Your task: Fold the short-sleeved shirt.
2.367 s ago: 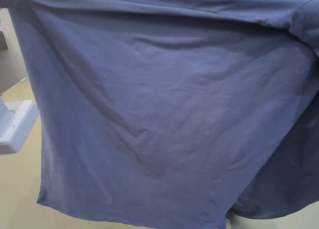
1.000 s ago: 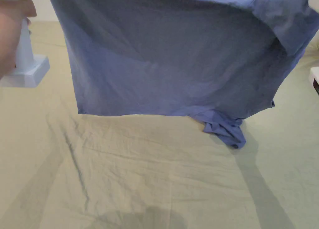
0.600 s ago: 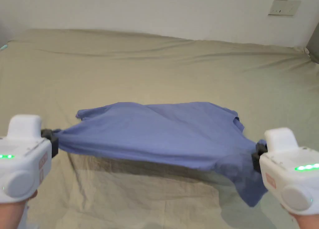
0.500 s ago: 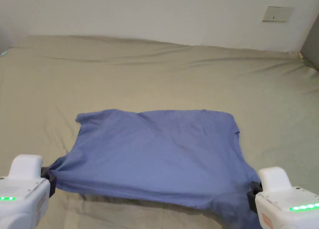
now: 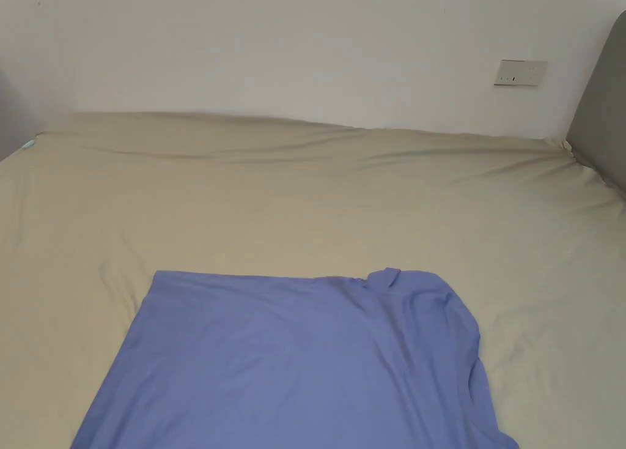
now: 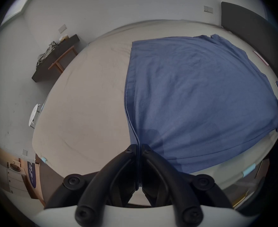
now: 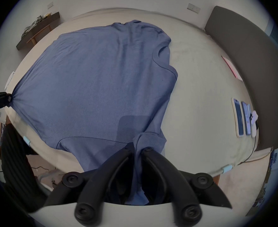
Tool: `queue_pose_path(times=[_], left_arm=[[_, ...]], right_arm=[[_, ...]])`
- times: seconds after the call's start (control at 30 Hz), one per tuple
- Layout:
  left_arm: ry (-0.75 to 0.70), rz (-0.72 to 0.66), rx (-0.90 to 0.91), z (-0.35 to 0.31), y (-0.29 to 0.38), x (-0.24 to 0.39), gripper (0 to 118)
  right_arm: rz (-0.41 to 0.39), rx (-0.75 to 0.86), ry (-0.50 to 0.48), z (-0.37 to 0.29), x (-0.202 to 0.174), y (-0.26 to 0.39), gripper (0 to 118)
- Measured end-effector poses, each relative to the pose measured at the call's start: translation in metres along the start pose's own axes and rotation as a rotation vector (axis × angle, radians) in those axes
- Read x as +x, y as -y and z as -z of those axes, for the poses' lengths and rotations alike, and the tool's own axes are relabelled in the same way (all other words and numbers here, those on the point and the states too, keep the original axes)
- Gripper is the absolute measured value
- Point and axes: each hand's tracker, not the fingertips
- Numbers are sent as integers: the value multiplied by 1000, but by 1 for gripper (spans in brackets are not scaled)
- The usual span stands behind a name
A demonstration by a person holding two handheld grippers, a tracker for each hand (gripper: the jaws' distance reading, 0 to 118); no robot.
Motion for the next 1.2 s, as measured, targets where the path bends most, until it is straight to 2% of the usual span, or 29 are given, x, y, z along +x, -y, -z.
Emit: queue_pose_path(times=[0.17, 0.23, 0.27, 0.3, 0.33, 0.37, 0.4, 0.43, 0.47, 0.53, 0.6, 0.73, 0.87, 0.97, 1.03, 1.07, 1.1, 1.17, 1.2], left_arm=[[40, -21, -71, 6, 7, -2, 3], [46, -11, -79, 9, 8, 0, 3], [47, -9, -78, 10, 7, 3, 3], [53, -10, -77, 9, 2, 3, 5], [65, -13, -75, 8, -6, 1, 10], [83, -31, -55, 5, -15, 2, 23], [89, -56, 6, -2, -28, 1, 68], [84, -74, 59, -10, -40, -1, 103], [83, -86, 96, -15, -51, -3, 117], [111, -120, 242, -41, -79, -5, 115], [110, -147, 351, -66, -112, -7, 115], [84, -180, 673, -136, -163, -1, 115], [-3, -168, 988, -196, -188, 19, 115], [-54, -143, 1066, -218, -198, 35, 112], [-50, -130, 1081, -223, -201, 46, 95], [-66, -123, 1097, -223, -202, 51, 80], [-86, -114, 1104, -222, -203, 58, 57], [-96, -97, 1094, -219, -205, 67, 27], [-96, -89, 1092, -215, -207, 69, 11]], right_arm=[[0, -42, 2, 7, -1, 8, 10], [19, -23, 9, 10, 0, 4, 17], [24, -15, 6, 9, 2, 1, 35], [10, -4, -4, 7, 3, -3, 74], [-3, 14, 17, 3, 5, -10, 98], [-9, 55, 13, -2, 7, -17, 107], [-3, 128, 27, -12, 11, -27, 107], [6, 172, 43, -23, 14, -38, 107], [14, 209, 40, -33, 18, -49, 107], [42, 334, 8, -61, 25, -76, 107], [22, 493, 5, -99, 23, -104, 107], [-56, 804, 113, -170, -1, -145, 107], [-81, 981, 144, -219, -35, -170, 107], [-114, 1069, 177, -232, -58, -178, 97], [-153, 1092, 205, -235, -72, -181, 55], [-161, 1106, 208, -233, -76, -181, 28], [-160, 1127, 235, -231, -80, -182, 9], [-170, 1125, 208, -226, -85, -184, 7], [-179, 1118, 195, -221, -85, -187, 2]])
